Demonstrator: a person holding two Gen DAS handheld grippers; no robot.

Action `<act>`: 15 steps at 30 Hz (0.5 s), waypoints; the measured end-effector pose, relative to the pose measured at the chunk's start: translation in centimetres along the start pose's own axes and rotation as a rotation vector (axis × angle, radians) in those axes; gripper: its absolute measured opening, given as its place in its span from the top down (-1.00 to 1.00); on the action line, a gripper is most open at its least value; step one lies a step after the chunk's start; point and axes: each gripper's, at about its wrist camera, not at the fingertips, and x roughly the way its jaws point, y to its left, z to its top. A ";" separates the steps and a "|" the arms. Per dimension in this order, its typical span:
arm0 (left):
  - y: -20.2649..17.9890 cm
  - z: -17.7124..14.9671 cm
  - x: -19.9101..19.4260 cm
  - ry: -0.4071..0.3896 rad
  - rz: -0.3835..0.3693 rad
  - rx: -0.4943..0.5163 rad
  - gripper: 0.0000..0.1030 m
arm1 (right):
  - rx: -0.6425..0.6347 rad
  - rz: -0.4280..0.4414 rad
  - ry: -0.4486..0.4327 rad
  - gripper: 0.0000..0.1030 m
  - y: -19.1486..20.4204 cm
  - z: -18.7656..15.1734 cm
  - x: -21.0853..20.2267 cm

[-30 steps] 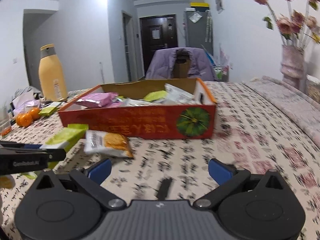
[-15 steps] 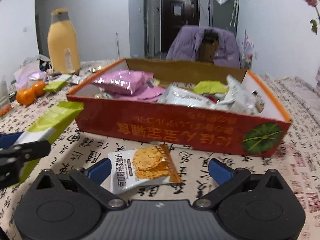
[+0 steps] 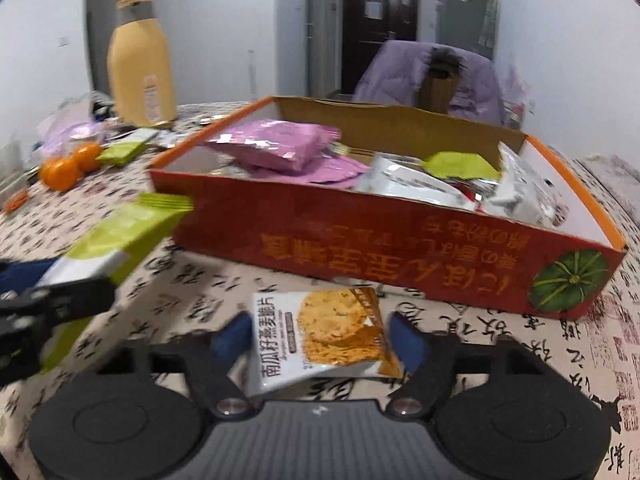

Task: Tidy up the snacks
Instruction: 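Grasp the white cracker packet with the right gripper while the left holds the green bar, then carry the green bar and cracker packet over the box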

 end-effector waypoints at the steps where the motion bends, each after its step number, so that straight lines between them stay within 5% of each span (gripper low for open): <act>1: 0.0 -0.1 0.0 0.002 -0.001 -0.001 0.27 | -0.014 0.007 -0.004 -0.28 0.2 -0.2 -0.3; 5: -0.1 -0.4 -0.4 0.002 -0.009 -0.006 0.27 | -0.008 0.011 -0.018 -0.12 0.0 -0.9 -1.3; 15: -1.5 0.2 -2.4 -0.048 -0.032 0.028 0.27 | 0.037 0.025 -0.121 -0.11 -1.9 -1.2 -4.9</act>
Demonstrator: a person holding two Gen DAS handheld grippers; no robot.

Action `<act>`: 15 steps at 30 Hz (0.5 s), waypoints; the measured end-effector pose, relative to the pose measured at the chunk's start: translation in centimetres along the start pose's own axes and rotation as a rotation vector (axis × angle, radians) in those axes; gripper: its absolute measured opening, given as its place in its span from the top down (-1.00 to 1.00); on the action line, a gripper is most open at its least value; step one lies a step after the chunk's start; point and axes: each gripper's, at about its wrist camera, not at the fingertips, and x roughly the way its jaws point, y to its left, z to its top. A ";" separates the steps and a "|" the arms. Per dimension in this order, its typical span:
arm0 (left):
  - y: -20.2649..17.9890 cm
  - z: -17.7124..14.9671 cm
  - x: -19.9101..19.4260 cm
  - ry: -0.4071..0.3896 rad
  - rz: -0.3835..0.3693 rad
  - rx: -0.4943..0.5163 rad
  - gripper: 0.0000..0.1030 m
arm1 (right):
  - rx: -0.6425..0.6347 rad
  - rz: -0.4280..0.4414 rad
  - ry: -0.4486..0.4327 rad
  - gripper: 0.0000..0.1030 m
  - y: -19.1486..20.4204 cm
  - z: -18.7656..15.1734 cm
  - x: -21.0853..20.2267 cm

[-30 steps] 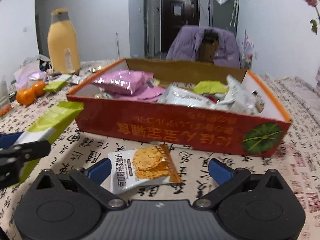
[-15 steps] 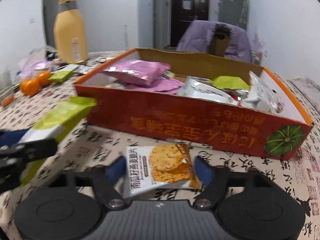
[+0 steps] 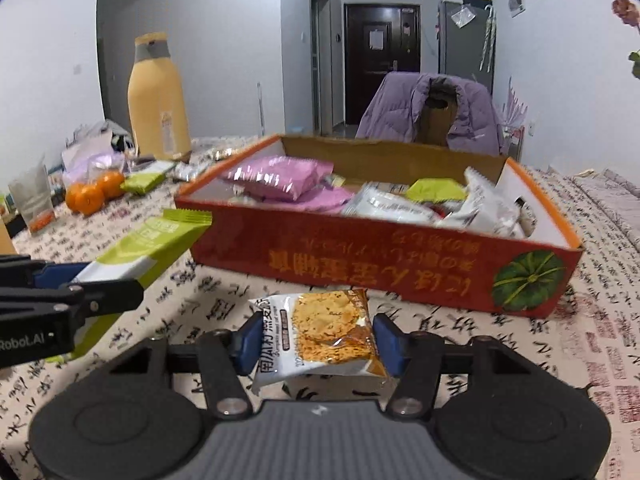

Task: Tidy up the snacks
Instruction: 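Carry the green bar and cracker packet over the box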

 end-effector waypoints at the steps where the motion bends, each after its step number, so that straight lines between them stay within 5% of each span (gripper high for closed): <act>1: -0.2 0.3 -0.3 -0.011 -0.004 0.004 0.27 | 0.004 0.002 -0.014 -0.11 -0.2 0.2 -0.4; 15: -4.3 6.8 0.0 -0.151 -0.007 0.057 0.26 | 0.064 -0.054 -0.195 -0.11 -5.5 6.3 -2.6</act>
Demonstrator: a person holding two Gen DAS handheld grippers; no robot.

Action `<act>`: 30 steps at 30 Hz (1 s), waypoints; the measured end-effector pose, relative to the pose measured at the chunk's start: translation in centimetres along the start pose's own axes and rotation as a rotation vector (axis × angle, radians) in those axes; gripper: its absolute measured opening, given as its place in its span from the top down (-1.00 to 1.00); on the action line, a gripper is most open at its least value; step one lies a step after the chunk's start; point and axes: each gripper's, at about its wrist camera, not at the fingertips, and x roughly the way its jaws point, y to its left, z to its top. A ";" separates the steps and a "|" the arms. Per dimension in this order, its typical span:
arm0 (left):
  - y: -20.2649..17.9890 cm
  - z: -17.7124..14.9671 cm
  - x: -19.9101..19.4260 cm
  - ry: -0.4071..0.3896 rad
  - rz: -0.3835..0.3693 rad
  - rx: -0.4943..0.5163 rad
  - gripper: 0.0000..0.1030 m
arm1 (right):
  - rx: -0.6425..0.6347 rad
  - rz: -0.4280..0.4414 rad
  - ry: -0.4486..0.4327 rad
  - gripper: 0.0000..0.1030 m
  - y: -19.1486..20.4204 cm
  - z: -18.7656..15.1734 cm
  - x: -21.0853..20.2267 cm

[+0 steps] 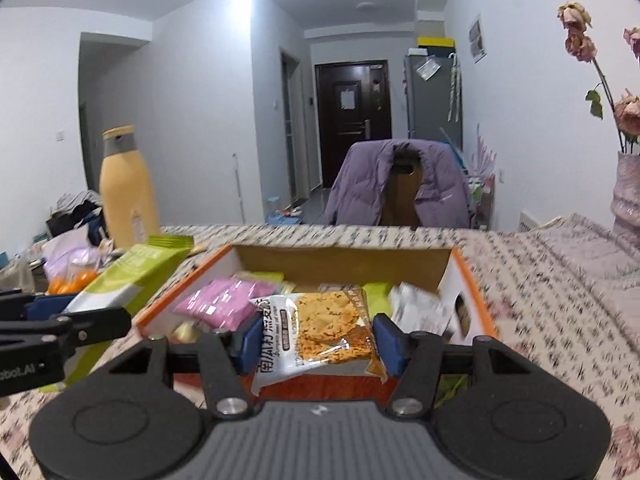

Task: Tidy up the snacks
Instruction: 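Carry the green bar and cracker packet over the box, then open both grippers to drop the bar and packet into the box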

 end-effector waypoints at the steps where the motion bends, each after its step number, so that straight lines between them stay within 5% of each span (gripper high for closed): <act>1: -0.3 0.6 0.4 -0.006 0.003 0.008 0.26 | 0.001 -0.008 -0.004 -0.11 -0.3 0.5 0.4; 9: -0.8 4.4 5.3 -0.009 0.052 0.005 0.26 | -0.009 -0.077 0.018 -0.11 -2.2 3.7 4.7; 16: -0.4 4.6 10.3 0.087 0.115 -0.028 0.25 | -0.010 -0.118 0.092 -0.14 -2.7 2.9 8.8; 18: 0.0 4.2 10.8 0.102 0.126 -0.041 0.22 | -0.013 -0.109 0.110 -0.33 -2.7 2.4 9.2; 20: 0.6 3.9 10.8 0.099 0.140 -0.052 -0.07 | -0.006 -0.087 0.109 -0.60 -2.6 1.9 8.8; 22: 1.1 3.5 10.1 0.056 0.163 -0.058 -1.00 | 0.003 -0.078 0.094 -0.97 -2.8 1.7 8.2; 30: 2.9 2.4 6.8 -0.032 0.164 -0.113 -1.00 | 0.024 -0.092 0.036 -1.00 -3.2 0.8 4.9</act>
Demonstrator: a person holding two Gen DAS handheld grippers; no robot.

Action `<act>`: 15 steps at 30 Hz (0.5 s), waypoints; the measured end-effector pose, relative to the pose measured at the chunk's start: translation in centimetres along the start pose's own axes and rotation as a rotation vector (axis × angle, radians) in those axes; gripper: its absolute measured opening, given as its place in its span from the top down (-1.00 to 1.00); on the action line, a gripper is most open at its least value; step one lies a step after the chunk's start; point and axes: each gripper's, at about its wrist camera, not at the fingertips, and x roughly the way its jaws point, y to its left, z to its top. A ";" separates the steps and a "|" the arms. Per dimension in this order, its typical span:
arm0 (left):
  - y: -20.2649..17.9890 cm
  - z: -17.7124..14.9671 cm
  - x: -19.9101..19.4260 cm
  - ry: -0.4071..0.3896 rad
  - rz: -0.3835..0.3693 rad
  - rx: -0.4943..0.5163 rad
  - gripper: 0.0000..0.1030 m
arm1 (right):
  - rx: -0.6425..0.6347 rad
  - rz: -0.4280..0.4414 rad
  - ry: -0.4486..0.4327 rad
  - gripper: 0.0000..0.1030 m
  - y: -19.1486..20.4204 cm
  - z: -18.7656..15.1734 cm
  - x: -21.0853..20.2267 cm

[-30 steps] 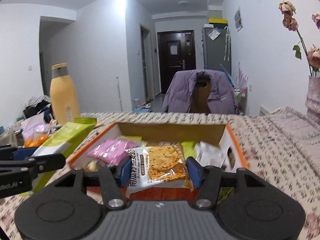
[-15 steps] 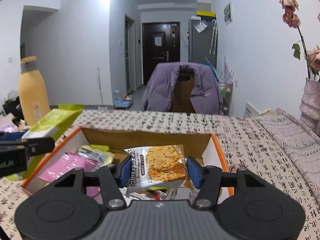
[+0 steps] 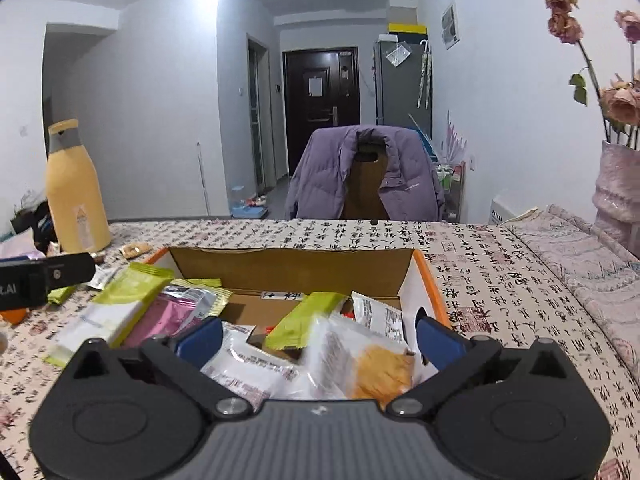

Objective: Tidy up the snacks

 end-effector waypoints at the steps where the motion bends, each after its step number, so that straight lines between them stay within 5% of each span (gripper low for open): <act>1: 0.2 -0.2 -0.6 -0.008 -0.003 -0.005 -1.00 | 0.002 0.001 -0.009 -1.00 0.0 -0.1 -0.7; 15: 1.7 -4.6 -12.6 -0.111 -0.106 -0.007 -1.00 | -0.027 0.045 -0.144 -1.00 0.7 -5.0 -13.5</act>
